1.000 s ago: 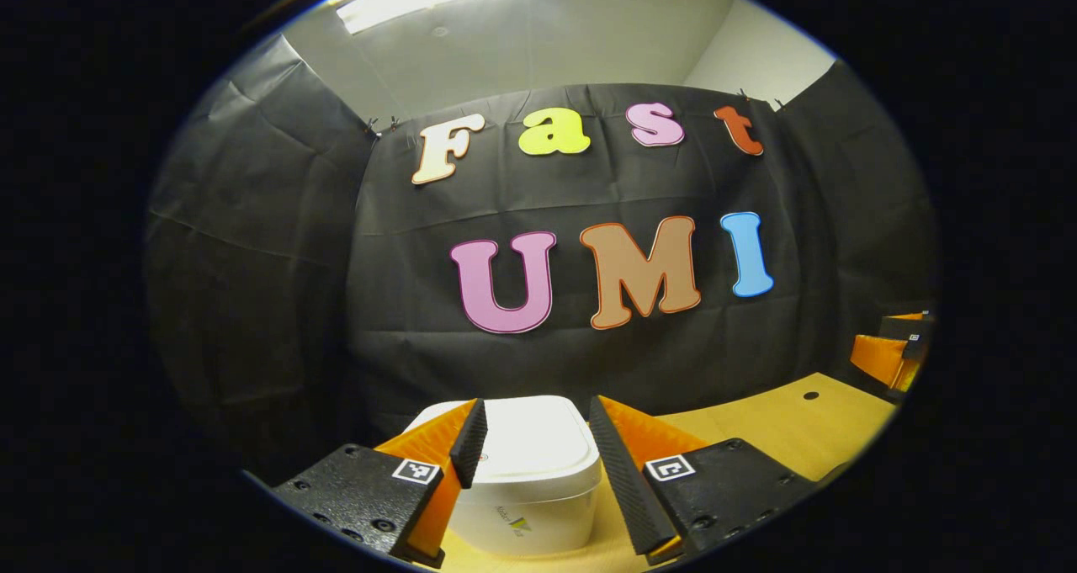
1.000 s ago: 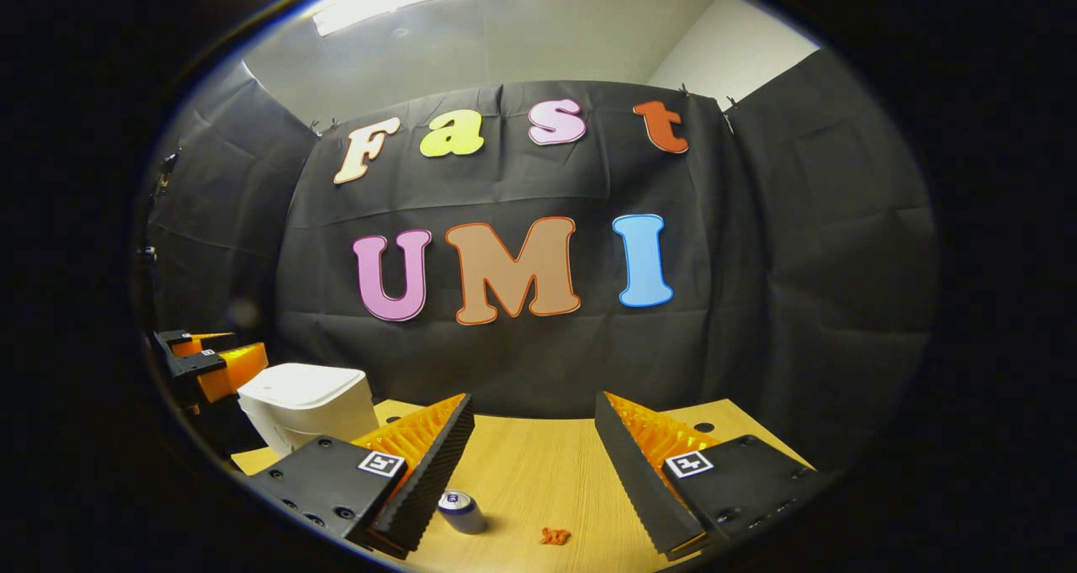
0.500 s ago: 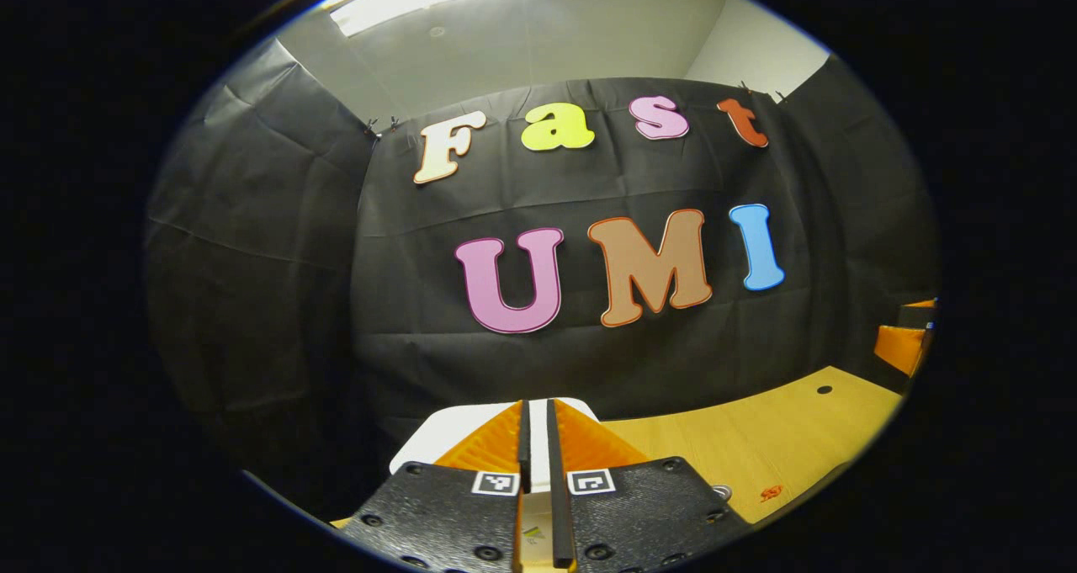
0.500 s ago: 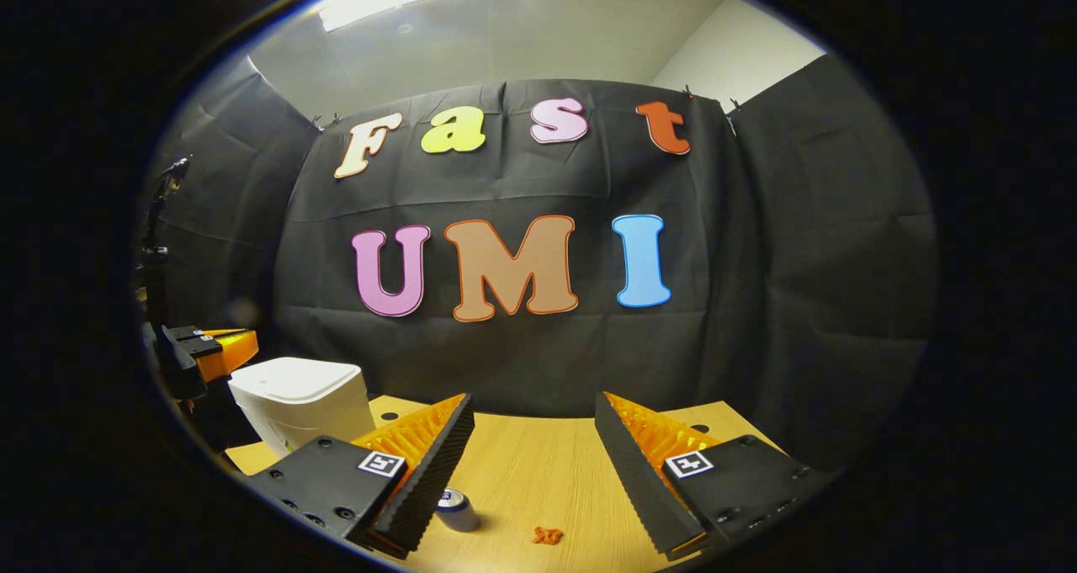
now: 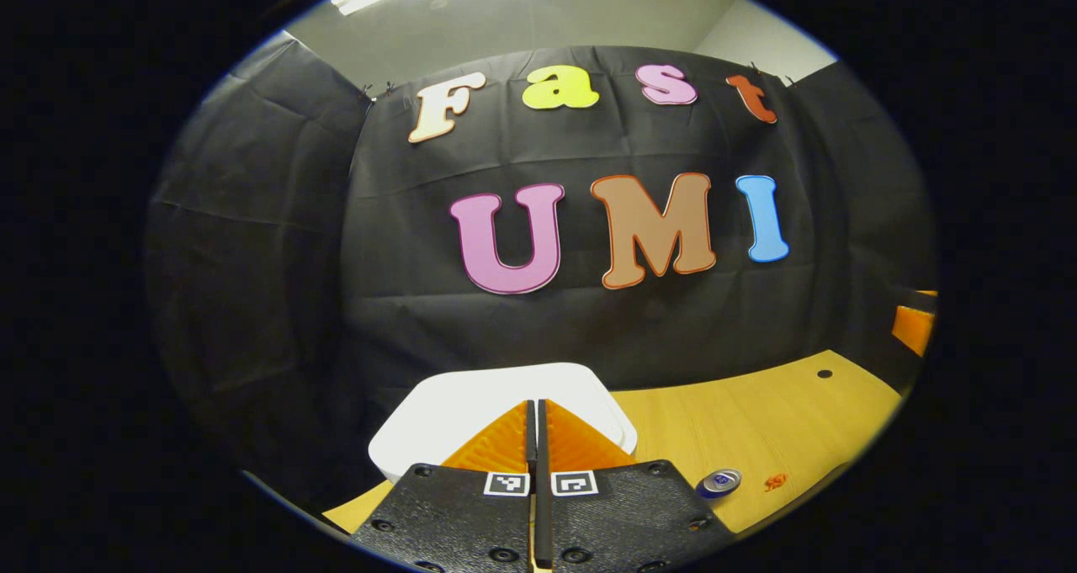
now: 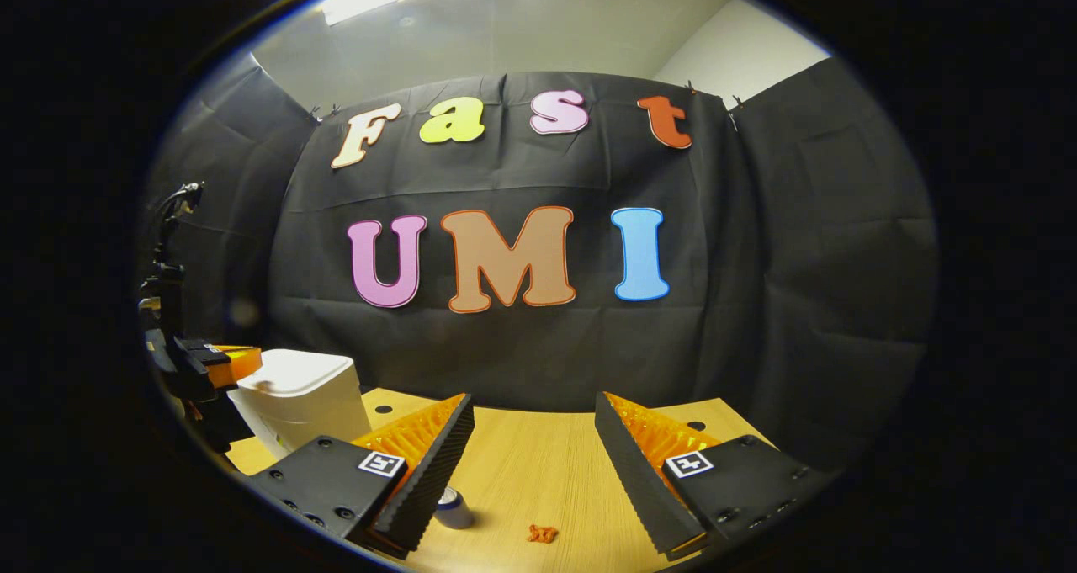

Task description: Press the lid of the desktop garbage bin to open it, pick up the crumpled paper on the desktop and throw it into the bin, then pick up the pop can on the desktop and drop it into the bin, and finally close the garbage bin lid.

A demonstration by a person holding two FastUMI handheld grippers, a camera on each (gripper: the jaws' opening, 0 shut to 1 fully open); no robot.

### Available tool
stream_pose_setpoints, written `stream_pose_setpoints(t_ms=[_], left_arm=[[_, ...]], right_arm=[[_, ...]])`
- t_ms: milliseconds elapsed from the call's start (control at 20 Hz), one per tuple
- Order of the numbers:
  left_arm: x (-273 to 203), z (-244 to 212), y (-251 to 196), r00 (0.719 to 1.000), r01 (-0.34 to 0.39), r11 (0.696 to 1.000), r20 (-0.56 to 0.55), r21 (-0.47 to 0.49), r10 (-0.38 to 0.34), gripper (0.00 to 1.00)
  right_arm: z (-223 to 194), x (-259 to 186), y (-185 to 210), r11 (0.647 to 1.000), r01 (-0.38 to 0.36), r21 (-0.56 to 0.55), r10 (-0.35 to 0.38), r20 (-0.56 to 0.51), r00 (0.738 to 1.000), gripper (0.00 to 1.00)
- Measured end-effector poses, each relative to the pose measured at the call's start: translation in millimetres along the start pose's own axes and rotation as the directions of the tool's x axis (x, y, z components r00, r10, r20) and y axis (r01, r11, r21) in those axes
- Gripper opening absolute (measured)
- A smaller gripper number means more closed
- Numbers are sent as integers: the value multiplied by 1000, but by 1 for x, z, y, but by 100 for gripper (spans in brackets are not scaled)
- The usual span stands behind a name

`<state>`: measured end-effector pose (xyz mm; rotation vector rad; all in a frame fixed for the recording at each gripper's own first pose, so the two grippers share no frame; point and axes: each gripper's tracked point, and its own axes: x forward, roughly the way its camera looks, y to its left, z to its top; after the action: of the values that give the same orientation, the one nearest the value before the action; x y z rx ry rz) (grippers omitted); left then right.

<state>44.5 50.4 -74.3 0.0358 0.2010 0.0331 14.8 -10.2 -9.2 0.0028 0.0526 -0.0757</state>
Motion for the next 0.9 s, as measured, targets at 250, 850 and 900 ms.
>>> stream_pose_setpoints(t_ms=[250,850,900], left_arm=[[7,-18,-1,996,-2,1000,-85,-27,0,0],[5,-11,0,1000,11,996,-3,-86,-12,0],[5,-9,1,1000,11,997,-1,-76,-11,0]], right_arm=[[-7,5,3,1000,1,-12,-1,-23,1000,99],[-11,13,13,999,-32,-1,32,-30,999,96],[-12,12,14,999,-36,-1,35,-30,999,96]])
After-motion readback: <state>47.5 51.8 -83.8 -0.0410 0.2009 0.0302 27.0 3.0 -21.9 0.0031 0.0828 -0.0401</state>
